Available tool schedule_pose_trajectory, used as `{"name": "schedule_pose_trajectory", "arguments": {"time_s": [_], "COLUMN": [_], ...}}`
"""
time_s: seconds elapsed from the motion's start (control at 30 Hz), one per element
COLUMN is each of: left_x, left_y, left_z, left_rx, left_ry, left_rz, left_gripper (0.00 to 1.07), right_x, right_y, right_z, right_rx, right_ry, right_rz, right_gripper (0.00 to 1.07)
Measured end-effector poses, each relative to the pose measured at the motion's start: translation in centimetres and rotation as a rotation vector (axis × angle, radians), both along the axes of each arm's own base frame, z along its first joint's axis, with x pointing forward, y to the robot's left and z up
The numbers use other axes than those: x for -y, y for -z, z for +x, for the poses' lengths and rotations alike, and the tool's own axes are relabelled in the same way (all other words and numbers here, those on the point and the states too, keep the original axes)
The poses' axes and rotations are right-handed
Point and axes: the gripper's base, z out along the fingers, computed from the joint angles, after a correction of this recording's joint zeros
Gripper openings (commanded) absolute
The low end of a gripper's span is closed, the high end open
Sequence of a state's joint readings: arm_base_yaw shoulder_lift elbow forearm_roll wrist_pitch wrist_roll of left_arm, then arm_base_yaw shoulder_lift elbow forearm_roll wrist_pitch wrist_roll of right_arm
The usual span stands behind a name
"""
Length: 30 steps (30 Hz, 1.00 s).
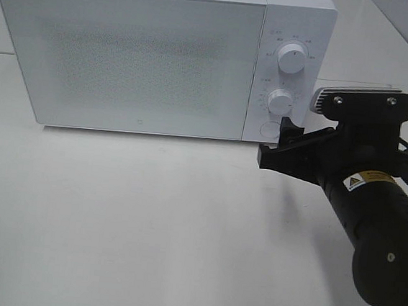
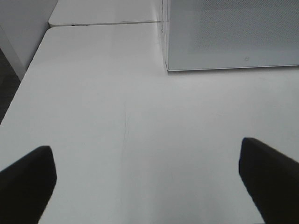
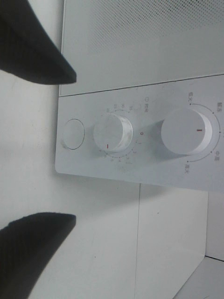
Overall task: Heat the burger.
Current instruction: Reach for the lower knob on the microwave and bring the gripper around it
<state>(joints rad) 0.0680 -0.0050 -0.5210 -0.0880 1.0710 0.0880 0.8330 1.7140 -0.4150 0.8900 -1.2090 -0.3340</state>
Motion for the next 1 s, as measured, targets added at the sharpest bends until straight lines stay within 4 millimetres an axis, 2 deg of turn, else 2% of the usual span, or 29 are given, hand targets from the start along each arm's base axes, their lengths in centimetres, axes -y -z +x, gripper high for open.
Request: {"name": "schedule_pose_trajectory", "arguments": {"time_s": [0.3, 0.7, 0.87, 1.0], "left_x": [0.0, 0.0, 0.0, 0.0], "left_y": [0.0, 0.0, 0.0, 0.0], "left_z": [0.0, 0.0, 0.0, 0.0], "left_rx": [0.0, 0.0, 0.0, 0.0], "left_ry": [0.0, 0.0, 0.0, 0.0], "left_rz": [0.0, 0.0, 0.0, 0.0], "left_gripper": [1.01, 1.01, 1.01, 1.01], "right_x": [-1.6, -1.9, -1.8, -2.2], "right_y": [1.0, 1.5, 1.6, 2.4], "right_z": [1.9, 6.1, 7.0, 7.7], "right_rx": [0.0, 0.039, 0.049, 0.043], "right_ry": [0.001, 0.029, 0.041, 0.039], "right_rz": [-0.006, 0.01, 0.04, 0.05], "right_gripper": [0.74, 0.74, 0.74, 0.74]}}
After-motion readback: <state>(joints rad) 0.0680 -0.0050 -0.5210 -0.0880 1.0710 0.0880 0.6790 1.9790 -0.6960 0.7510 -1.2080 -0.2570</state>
